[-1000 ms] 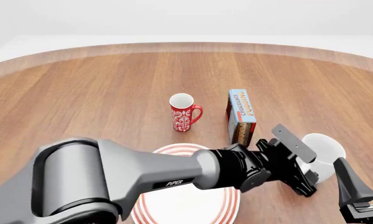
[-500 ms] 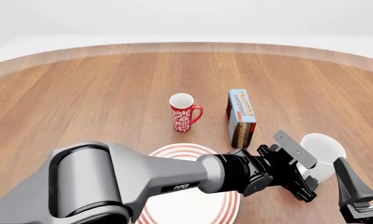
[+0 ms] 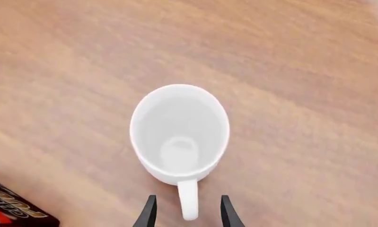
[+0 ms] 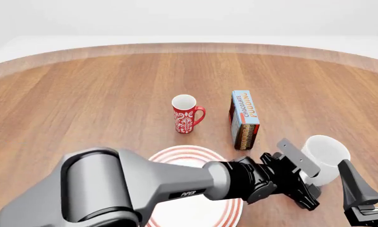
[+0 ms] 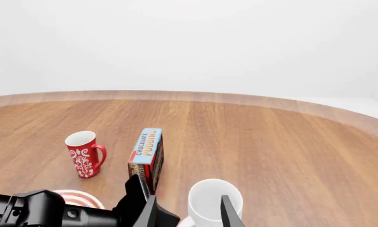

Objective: Pick up the white mug and put it on the plate, and put the chocolate pudding to the right of the plate.

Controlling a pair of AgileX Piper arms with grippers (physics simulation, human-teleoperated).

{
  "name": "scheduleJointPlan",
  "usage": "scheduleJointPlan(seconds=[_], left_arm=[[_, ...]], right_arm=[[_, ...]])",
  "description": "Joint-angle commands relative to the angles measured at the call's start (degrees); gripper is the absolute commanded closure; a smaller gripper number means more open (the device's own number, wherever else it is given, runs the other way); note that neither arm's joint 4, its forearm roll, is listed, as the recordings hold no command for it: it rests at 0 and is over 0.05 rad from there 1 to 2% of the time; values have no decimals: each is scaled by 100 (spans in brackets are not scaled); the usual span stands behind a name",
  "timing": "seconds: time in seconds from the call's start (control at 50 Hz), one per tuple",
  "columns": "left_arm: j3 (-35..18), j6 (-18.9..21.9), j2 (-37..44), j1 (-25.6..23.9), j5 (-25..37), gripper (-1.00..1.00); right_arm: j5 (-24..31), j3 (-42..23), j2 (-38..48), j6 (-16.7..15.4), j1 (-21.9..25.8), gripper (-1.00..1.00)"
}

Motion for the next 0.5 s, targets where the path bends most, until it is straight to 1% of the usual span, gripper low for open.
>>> scheduleJointPlan(seconds=[0.02, 0.08, 0.1, 0.18, 0.32, 0.5], left_arm=[[190, -61, -15, -72, -114, -100], [219, -59, -32, -75, -140, -100], [216, -60, -36, -58, -155, 100], [223, -83, -52, -45, -170, 100], [-13, 10, -22, 48, -13, 100], [-127, 73, 14, 94, 65, 100]], right_arm=[[0, 0, 0, 1, -2, -100], [1, 0, 1, 1, 0, -100], [1, 0, 1, -1, -1, -100], [1, 0, 0, 0, 1, -100], [0, 0, 0, 2, -2, -100], [0, 0, 0, -1, -2, -100]])
